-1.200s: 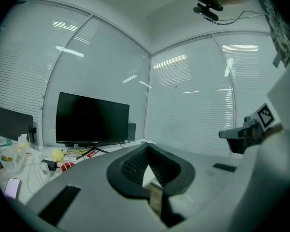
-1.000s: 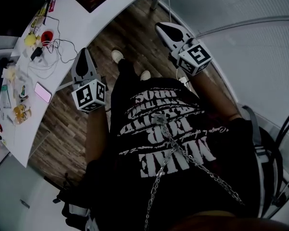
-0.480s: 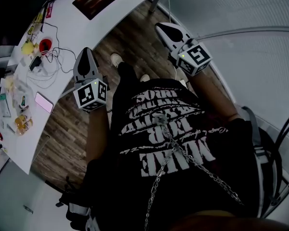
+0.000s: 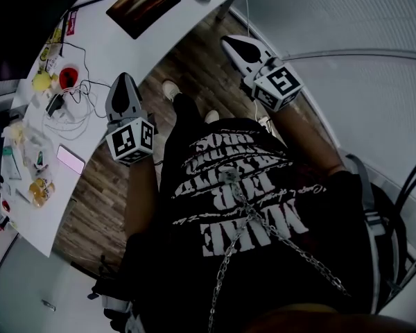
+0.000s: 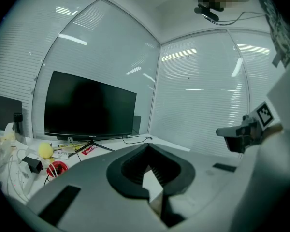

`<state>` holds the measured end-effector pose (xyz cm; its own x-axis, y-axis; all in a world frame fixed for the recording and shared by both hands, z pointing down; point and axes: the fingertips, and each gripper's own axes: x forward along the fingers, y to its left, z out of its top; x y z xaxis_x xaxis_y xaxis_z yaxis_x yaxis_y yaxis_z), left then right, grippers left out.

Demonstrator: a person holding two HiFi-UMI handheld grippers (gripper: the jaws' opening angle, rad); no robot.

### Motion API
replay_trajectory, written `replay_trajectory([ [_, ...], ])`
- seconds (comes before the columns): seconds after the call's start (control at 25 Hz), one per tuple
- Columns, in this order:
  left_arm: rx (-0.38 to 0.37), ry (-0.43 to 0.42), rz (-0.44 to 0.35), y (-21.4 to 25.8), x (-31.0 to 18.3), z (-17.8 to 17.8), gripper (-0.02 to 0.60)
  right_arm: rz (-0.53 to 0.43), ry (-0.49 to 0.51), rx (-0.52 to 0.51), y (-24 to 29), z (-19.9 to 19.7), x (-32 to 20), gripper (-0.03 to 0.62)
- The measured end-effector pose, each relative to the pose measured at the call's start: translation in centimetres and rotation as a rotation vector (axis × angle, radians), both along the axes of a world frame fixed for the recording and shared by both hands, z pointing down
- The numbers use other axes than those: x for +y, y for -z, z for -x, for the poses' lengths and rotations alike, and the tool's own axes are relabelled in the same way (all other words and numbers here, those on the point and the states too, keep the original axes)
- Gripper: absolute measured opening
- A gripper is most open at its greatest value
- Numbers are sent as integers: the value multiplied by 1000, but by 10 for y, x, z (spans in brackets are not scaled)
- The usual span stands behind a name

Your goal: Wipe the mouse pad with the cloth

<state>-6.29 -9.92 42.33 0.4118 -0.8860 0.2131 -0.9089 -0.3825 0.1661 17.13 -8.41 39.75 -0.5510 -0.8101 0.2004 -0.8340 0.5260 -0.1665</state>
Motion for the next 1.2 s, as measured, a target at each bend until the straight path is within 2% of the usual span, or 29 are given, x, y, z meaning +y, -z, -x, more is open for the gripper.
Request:
replay_trajectory([
  [0.44, 17, -23, 36, -14, -68, 9, 0, 17, 5, 19, 0, 16, -73, 0],
  [0.92, 51, -101, -21, 5, -173, 28, 0, -62, -55, 112, 35, 38, -158, 0],
  [1.08, 70, -104, -15, 6, -187, 31, 0, -56, -75, 116, 41, 45, -167, 0],
  [1.2, 58, -115, 8, -2, -196, 30, 0, -43, -80, 126, 40, 45, -178, 0],
])
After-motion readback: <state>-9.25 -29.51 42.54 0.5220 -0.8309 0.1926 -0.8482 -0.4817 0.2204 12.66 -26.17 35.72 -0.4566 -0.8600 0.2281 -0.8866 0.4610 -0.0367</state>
